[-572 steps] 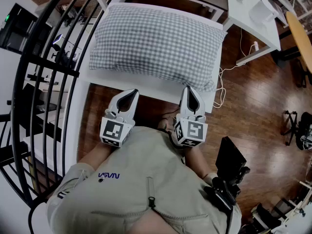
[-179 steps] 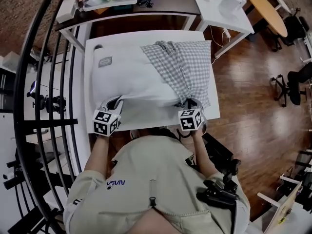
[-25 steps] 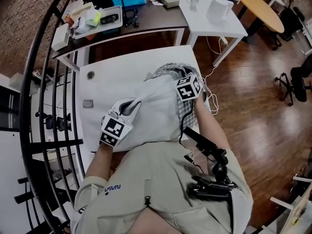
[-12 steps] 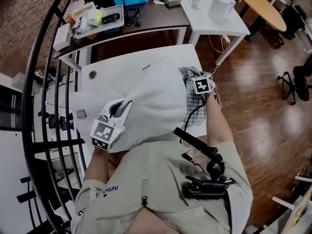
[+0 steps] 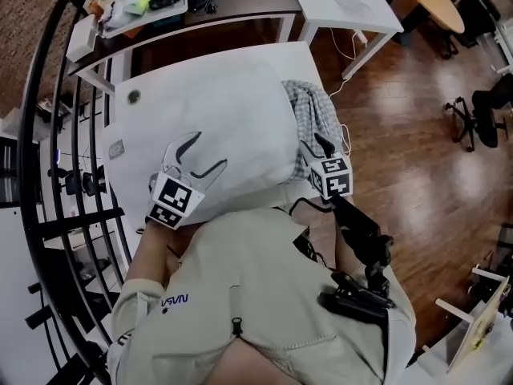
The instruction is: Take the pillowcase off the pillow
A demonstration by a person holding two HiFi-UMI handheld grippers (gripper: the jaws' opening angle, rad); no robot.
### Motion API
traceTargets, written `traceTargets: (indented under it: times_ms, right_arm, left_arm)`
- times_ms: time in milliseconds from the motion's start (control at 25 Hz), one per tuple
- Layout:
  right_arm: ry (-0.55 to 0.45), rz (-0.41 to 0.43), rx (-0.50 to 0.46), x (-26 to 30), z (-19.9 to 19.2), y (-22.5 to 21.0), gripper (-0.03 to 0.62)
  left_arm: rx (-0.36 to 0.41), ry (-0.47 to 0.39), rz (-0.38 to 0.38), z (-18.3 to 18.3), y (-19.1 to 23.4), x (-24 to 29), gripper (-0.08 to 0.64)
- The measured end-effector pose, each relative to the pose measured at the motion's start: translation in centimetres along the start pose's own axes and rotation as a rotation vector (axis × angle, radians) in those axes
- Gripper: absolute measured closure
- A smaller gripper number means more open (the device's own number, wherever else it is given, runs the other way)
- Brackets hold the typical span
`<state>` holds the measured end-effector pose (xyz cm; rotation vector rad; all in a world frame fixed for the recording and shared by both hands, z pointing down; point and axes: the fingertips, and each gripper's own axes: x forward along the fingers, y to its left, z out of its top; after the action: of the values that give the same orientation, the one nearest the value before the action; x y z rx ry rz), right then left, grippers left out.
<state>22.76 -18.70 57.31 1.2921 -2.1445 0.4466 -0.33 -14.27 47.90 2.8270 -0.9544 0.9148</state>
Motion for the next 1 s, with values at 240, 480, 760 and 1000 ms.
traceTargets:
  times_ms: [240,480,760,1000]
  right_arm:
    - [0.245,0.05,-0.067,0.2,-8.5,3.8,0.497]
    - [0.386,-0.084,-0.12,-0.3,-12.7,1.1,0.584]
    - [0.391,-0.099,-0.017,0.1,-14.4,0.9,0.542]
    - [-0.107,0.028,-0.017,-4.1,1.5,3.2,0.359]
  left_arm:
    - [0.228,0.27,-0.095,-9.8,-6.7,4.1,0.448]
    - [0.053,0.041,0.069,-3.5,0.5,-0.3,0.517]
    - [-0.095,0.024,-0.022,-5.9,-1.3,1.0,0.452]
    - [-0.25,-0.173,-0.114,-3.0,-4.4,-1.8,0.296]
